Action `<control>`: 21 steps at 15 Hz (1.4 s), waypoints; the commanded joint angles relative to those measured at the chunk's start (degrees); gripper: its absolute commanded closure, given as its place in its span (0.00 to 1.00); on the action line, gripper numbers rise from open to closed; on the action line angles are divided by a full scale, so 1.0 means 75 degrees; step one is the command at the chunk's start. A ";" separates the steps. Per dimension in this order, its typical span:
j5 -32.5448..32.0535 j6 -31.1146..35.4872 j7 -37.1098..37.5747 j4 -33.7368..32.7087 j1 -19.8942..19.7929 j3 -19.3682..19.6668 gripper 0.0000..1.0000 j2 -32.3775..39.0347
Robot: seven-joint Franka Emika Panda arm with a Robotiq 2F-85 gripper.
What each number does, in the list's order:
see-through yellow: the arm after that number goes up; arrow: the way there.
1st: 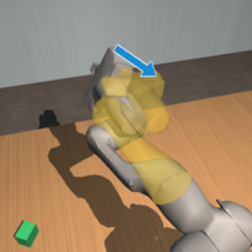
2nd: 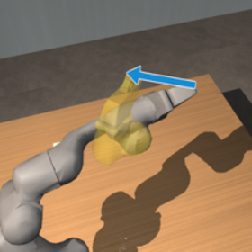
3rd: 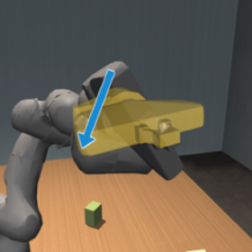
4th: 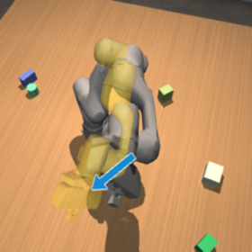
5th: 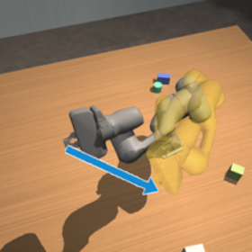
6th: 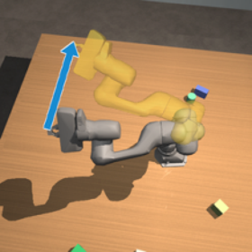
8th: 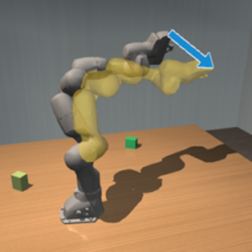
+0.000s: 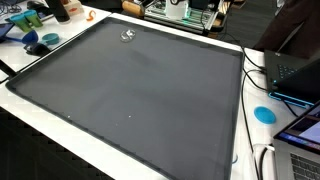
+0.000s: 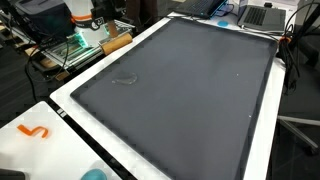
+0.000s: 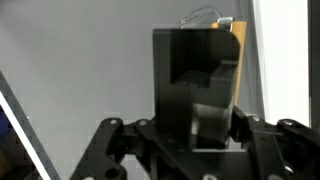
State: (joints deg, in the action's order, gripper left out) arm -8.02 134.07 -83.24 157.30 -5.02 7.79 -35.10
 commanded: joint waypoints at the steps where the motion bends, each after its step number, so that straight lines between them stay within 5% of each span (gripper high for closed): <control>1: -0.0351 -0.0594 0.0564 -0.0019 0.0113 -0.0224 0.75 -0.0552; 12: -0.0599 -0.1266 0.1317 0.0016 0.0718 -0.0461 0.75 -0.1393; 13: -0.0548 -0.1145 0.1197 -0.0053 0.0783 -0.0303 0.50 -0.1093; 21: -0.0585 -0.1147 0.1283 -0.0048 0.0822 -0.0310 0.50 -0.1179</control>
State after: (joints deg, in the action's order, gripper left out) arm -11.27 125.85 -74.54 157.12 -0.25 4.22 -43.88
